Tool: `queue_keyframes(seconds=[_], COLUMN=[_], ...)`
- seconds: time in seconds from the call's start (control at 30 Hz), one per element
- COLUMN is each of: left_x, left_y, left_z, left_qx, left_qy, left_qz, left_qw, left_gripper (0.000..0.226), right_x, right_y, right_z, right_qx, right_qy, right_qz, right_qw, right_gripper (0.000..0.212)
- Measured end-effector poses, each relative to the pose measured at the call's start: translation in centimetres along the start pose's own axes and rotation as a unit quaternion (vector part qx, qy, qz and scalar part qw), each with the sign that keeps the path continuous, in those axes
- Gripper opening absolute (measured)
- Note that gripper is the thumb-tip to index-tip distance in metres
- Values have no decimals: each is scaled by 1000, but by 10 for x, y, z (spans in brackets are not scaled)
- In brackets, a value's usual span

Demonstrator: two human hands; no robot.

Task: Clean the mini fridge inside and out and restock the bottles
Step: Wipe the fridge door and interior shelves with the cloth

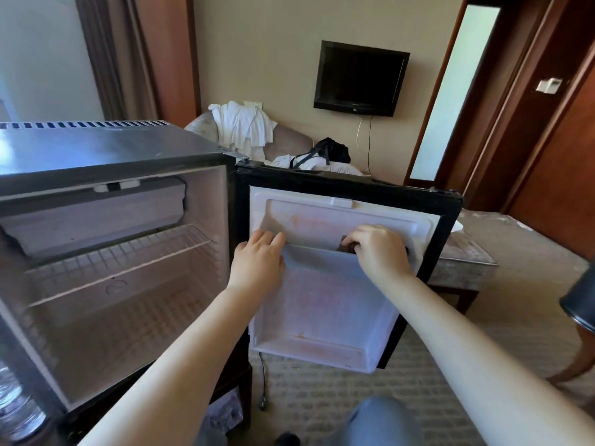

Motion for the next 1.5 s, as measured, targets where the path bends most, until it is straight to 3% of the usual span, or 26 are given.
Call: queue_keyframes(seconds=[0.07, 0.17, 0.23, 0.4, 0.63, 0.83, 0.9, 1.0, 1.1, 1.2, 1.27, 1.37, 1.5], left_x=[1, 1, -1, -1, -2, 1, 2, 0, -10, -35, -48, -59, -60], left_y=[0, 1, 3, 3, -2, -3, -5, -1, 15, 22, 12, -7, -14], left_z=[-1, 1, 3, 5, 5, 7, 6, -1, -7, -11, -5, 13, 18], left_qx=[-3, 5, 12, 1, -18, -22, -40, -60, -31, -30, -74, -158, -186], left_qy=[-2, -9, -7, 3, 15, 16, -4, -75, -130, -73, -23, 37, 38], left_qz=[3, 7, 13, 20, 17, 15, 5, -33, -85, -76, -33, 26, 18], left_qw=[1000, 1000, 1000, 1000, 1000, 1000, 999, 995, 987, 994, 996, 986, 982], left_gripper=[29, 28, 29, 28, 35, 37, 39, 32, 16, 26, 36, 53, 62], right_x=[-7, -12, -16, -33, -37, -43, -47, -50, -52, -69, -84, -103, -100], right_y=[10, 45, 47, -3, 37, -11, -11, 1, 16, 52, 54, 4, -40], right_z=[-5, -4, -6, -10, -30, -23, -22, -9, -7, -21, -30, -41, -46], right_qx=[31, 161, 185, 45, 148, 7, -9, 45, 106, 218, 244, 132, 34], right_qy=[19, 26, 21, 11, 5, -32, -9, 34, 24, 42, 47, 45, 29], right_qz=[0, -14, -14, -10, 7, -67, -51, -13, -34, -59, -68, -91, -97], right_qw=[999, 986, 982, 999, 989, 997, 999, 998, 993, 973, 966, 986, 994], right_gripper=[32, 24, 20, 29, 26, 32, 35, 38, 35, 22, 24, 38, 20])
Point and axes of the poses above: each hand's wrist, its own z-axis away from the middle knuckle, its own y-axis out of the back of the hand, x = y × z, the point moved 10 cm from there along -z, towards the middle knuckle, and after that the axes turned 4 degrees about z, right-handed, at the moved point
